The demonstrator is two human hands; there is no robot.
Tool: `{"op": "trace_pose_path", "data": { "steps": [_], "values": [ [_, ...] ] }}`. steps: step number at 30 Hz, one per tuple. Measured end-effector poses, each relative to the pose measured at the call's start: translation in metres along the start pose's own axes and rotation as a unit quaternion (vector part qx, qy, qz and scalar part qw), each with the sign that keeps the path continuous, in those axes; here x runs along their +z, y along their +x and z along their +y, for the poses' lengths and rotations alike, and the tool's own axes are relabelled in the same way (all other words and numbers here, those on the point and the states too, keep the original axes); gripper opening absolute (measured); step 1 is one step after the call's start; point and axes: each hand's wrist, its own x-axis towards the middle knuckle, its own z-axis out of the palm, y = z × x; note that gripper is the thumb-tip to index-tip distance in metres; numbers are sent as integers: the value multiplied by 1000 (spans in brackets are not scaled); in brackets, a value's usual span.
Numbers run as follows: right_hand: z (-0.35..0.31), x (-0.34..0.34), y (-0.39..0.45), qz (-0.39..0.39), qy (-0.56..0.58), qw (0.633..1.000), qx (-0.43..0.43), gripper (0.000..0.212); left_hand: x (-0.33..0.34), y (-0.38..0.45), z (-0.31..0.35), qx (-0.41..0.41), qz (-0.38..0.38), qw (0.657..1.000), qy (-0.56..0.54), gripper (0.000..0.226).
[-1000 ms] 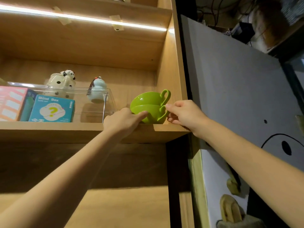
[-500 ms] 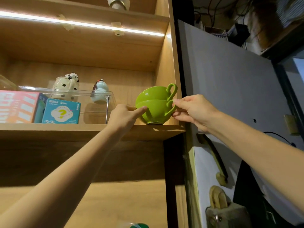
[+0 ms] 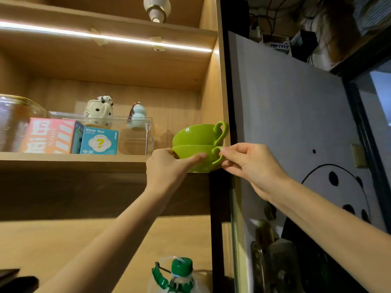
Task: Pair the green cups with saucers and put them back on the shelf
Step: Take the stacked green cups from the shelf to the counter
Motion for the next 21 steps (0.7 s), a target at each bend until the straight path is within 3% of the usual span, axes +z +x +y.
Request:
{"op": "trace_pose_path", "data": {
  "steps": [5, 12, 21],
  "values": [
    [17, 12, -54, 0, 16, 1000, 11, 13, -8, -57, -10, -57, 5, 998, -15, 33],
    [67, 33, -152, -3, 30, 998, 46, 15, -20, -154, -50, -94, -14, 993, -67, 53],
    [116, 50, -263, -28, 46, 992, 112, 21, -31, -277, -87, -185, 24, 982, -20, 80]
  ]
}}
